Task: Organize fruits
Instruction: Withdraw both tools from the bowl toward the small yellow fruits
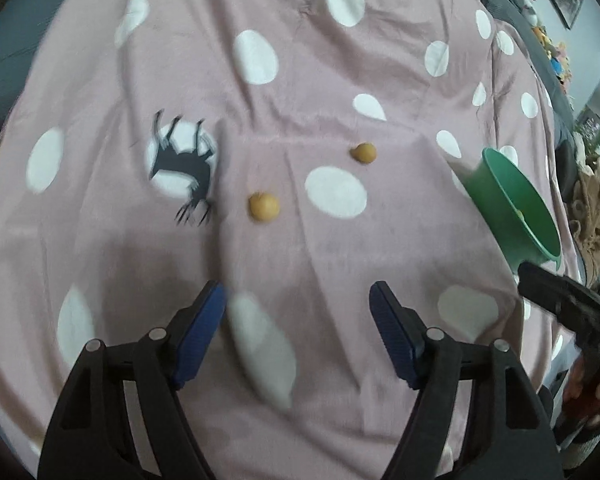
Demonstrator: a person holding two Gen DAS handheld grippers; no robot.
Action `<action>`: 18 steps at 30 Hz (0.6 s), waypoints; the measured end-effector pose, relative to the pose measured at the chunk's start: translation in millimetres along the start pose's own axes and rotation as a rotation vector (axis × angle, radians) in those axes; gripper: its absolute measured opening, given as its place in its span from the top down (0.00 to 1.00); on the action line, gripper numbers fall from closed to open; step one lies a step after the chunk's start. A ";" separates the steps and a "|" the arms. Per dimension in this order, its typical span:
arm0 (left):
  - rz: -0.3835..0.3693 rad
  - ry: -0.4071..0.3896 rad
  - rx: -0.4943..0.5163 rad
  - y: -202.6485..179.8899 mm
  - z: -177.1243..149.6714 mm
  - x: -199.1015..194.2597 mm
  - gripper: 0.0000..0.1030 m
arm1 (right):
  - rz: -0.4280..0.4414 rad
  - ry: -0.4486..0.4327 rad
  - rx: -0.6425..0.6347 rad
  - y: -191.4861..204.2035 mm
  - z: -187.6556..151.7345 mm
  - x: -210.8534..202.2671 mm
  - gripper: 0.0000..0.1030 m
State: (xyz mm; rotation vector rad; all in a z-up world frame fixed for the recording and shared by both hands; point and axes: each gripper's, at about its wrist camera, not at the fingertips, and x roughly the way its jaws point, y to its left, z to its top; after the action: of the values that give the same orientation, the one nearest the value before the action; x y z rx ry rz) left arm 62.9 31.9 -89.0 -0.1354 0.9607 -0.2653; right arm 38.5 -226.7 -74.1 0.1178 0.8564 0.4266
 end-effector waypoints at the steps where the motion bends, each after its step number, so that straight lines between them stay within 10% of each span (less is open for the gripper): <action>1: 0.004 0.002 0.018 -1.2 6.1 6.6 0.28 | 0.001 0.003 -0.007 2.7 2.0 2.5 0.60; 18: -0.027 0.133 0.108 -5.6 59.6 86.5 0.52 | 0.024 0.023 -0.040 2.5 41.8 51.1 0.60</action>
State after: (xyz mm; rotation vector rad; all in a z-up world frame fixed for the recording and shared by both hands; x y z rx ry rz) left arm 158.1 1.9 -122.2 -0.0313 1.0746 -0.3536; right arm 98.6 -200.6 -82.2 0.0867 0.8690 0.4675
